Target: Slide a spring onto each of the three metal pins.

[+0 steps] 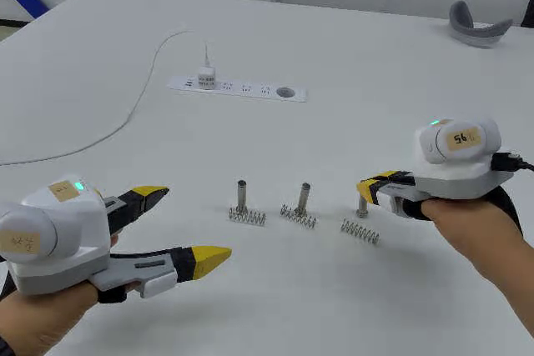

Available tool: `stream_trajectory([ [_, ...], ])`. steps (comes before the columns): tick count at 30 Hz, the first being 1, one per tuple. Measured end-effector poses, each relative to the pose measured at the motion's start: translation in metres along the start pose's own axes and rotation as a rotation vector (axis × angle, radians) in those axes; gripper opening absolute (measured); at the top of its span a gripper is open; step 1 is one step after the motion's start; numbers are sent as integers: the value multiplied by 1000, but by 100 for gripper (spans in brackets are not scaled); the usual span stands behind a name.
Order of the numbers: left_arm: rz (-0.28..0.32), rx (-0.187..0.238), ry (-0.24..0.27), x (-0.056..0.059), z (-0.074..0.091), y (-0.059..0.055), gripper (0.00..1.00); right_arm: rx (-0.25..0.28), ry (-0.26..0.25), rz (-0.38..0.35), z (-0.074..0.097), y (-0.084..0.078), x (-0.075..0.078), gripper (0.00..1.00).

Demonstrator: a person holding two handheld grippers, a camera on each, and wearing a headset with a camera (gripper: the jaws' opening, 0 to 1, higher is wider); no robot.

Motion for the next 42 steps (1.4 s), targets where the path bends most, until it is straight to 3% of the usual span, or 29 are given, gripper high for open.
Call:
stream_trajectory([
  [15,-3,-1,-7,2,-1,1,80,1,2,-26,9,-6,1,9],
  [42,-6,4,-9,3,-2,2,80,19,16,19,20,-9,-1,14],
])
Point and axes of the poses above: the centre of the closed fingertips' face, and the gripper's own axes: z roughly backward along the fingers, x roughly to its right, y roughly out of its top, the point moved 4 cm from there along z, roughly backward along the fingers, and after that the axes turned 1 degree about x, right-handed, at the moved point
